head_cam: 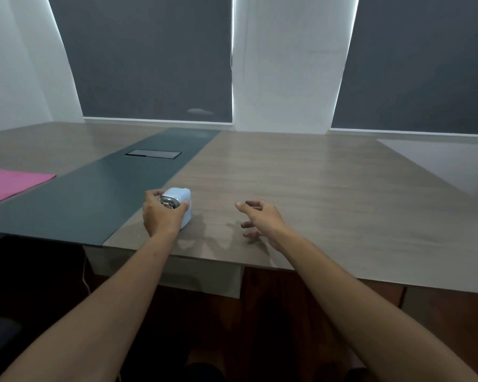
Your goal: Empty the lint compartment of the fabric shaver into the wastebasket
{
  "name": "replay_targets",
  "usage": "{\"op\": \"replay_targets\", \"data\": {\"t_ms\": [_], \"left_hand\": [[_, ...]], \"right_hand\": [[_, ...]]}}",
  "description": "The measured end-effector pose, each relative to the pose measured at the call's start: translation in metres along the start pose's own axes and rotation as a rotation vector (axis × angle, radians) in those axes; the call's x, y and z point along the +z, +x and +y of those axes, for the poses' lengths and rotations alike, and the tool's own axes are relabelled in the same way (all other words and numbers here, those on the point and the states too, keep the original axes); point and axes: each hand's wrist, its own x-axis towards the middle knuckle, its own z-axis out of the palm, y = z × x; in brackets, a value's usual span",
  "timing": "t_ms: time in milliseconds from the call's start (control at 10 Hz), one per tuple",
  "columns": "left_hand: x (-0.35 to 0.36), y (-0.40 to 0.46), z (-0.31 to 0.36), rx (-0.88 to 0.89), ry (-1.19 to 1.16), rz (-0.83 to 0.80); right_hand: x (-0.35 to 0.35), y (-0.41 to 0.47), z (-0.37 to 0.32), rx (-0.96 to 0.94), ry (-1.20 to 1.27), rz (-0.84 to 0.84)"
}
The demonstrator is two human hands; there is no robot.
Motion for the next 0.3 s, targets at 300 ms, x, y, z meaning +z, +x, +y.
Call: {"op": "replay_targets", "data": {"t_ms": [300], "left_hand": [[0.003,-0.008,0.020,0.240,0.204,0.100]], "right_hand": [[-0.038,0.002,0.002,-0.099,-0.185,0.156]]}}
